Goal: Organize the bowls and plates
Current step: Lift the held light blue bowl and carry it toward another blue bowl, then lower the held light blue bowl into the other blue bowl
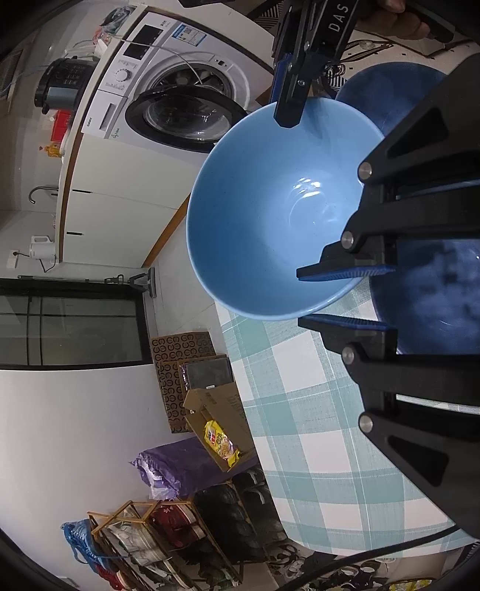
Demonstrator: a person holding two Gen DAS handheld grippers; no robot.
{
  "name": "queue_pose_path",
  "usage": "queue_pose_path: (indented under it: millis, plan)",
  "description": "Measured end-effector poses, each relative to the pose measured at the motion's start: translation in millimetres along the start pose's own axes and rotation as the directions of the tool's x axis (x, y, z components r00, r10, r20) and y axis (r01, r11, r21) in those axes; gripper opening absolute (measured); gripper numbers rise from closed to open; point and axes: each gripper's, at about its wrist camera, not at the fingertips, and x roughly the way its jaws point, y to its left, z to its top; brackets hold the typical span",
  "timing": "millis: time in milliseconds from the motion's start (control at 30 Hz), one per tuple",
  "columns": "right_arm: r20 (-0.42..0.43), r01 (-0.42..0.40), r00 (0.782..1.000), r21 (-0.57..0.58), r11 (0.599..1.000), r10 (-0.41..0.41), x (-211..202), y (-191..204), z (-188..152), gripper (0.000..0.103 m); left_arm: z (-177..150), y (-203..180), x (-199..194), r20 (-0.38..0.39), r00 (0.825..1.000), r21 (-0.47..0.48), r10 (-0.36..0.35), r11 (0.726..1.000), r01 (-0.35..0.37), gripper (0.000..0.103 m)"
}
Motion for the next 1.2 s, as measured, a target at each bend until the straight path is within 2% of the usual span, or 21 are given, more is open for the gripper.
queue_pose_path:
  millis: [833, 1200]
  plan:
    - [0.063, -0.04, 0.997, -0.086, 0.995, 0.046, -74, 57, -26, 0.024, -24, 9, -79, 0.086, 0.995, -0.006, 0.044, 0.999, -0.044, 0.016]
    - [0.06, -0.052, 0.996, -0.112, 0.992, 0.059, -90, 73, -48, 0.024, -40, 12, -95, 0.095, 0.994, -0.009, 0.054, 0.999, -0.053, 0.016]
